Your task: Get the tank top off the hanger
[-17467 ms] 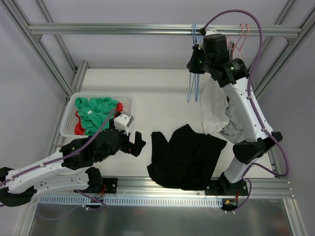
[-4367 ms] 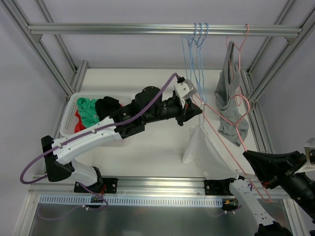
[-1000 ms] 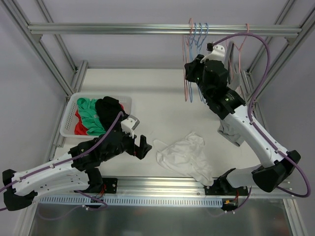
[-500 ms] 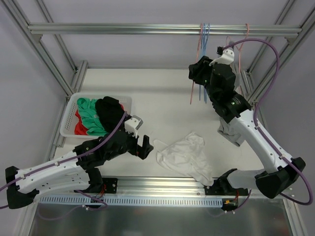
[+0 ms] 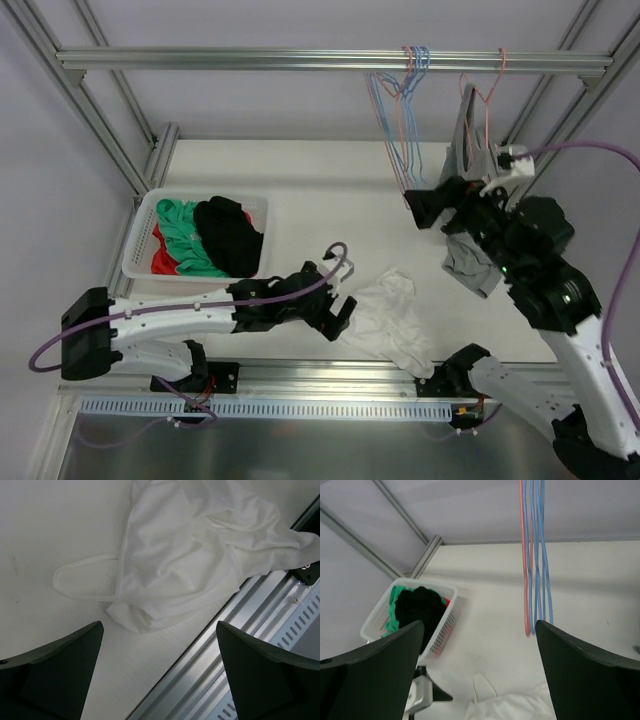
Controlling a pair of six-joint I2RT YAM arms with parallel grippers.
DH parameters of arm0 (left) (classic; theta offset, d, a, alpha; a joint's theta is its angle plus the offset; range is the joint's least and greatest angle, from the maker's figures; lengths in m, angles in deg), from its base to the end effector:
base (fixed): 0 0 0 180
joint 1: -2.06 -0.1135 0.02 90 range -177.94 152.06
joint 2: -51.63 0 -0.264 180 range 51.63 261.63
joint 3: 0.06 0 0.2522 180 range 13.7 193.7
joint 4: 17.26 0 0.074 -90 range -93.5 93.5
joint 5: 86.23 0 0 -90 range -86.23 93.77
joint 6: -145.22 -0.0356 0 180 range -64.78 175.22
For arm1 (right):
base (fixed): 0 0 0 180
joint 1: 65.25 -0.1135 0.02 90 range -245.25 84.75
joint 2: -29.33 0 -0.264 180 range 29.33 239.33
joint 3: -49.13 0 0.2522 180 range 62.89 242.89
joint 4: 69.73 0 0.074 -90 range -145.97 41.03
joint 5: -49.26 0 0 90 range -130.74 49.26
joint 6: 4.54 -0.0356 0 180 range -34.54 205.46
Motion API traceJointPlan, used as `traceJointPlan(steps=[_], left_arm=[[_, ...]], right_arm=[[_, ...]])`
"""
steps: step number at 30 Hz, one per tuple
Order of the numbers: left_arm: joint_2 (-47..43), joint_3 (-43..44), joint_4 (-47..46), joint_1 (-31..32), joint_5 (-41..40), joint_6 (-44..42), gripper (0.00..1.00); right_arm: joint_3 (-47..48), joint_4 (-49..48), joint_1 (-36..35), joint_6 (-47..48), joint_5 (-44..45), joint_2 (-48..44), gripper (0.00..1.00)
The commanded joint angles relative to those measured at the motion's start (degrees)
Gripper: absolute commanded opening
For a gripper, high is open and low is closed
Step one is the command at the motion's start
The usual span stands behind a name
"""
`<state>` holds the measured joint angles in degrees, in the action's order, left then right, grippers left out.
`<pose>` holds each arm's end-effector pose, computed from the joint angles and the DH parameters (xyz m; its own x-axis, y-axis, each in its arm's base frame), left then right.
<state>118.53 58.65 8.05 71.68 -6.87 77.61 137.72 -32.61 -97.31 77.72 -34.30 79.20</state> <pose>0.0956 -0.2386 0.2603 -0.5082 0.2930 -0.8098 0.7290 0.6470 -0.2234 0.1343 0.0794 0.4762 -0.0348 0.1361 -0.9901 -0.4317 0.8914 0.1377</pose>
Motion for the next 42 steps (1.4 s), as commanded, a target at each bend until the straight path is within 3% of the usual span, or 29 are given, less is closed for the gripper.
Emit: traceJointPlan(steps=[1,5,12,17,18,19,21,22,23,25,26,30,33,38,41,42], left_arm=[[7.27,5.4,-3.55,3.06,0.35,-3.84,0.99],[19.02,12.33,-3.12,3.5,0.35,-6.74,0.99],[35.66,22.45,-1.71,3.68,1.58,-10.26,0.99],[45.76,29.48,1.8,3.68,1.94,-9.48,0.99],[46.39,30.02,2.5,3.59,1.15,-9.21,0.96],[46.57,30.54,3.82,3.59,0.45,-8.95,0.74],[45.53,30.64,4.7,3.59,-2.45,-8.16,0.38],[44.65,30.38,5.67,3.59,-4.03,-7.89,0.04],[42.2,29.68,6.28,3.59,-7.87,-7.11,0.0],[39.21,29.41,9.69,3.5,-13.33,-6.05,0.0],[35.36,29.32,11.11,3.5,-19.63,-4.74,0.0],[22.26,29.23,17.7,2.36,-32.04,-0.61,0.0],[11.09,29.58,20.7,-1.06,-34.62,1.16,0.0],[-1.13,34.23,22.72,-8.88,-32.44,-1.55,0.0],[-3.69,37.75,23.78,-17.3,-26.13,-3.31,0.0],[-4.13,38.37,24.04,-22.81,-23.23,-3.15,0.0]], right_arm=[[-2.57,13.52,0.15,5.55,-3.36,-9.59,0.99],[-6.71,18.56,0.15,5.81,-2.57,-23.99,0.99],[-3.29,24.63,0.15,7.31,-10.91,-28.94,0.99],[-3.55,25.43,0.15,9.68,-12.15,-29.74,1.0],[-3.72,25.34,0.15,9.86,-12.24,-29.91,0.99],[-3.64,25.34,0.15,9.94,-12.41,-30.35,1.0],[-3.64,25.25,0.06,10.38,-12.42,-30.88,1.0],[-3.55,25.25,0.15,10.47,-12.24,-31.23,1.0],[-3.46,25.16,0.15,10.65,-11.8,-31.41,1.0],[-3.37,25.16,0.15,10.91,-11.27,-31.93,0.99],[-3.29,24.99,0.15,11.09,-10.75,-32.2,0.99],[-3.9,24.37,0.06,11.61,-9.34,-33.08,0.99],[-4.78,23.67,0.15,11.79,-8.55,-33.69,0.99],[-5.39,22.27,0.15,11.88,-8.11,-33.87,0.99],[-5.74,21.04,0.06,11.71,-8.37,-33.78,0.99],[-5.92,20.77,0.06,11.79,-8.46,-33.78,0.99]])
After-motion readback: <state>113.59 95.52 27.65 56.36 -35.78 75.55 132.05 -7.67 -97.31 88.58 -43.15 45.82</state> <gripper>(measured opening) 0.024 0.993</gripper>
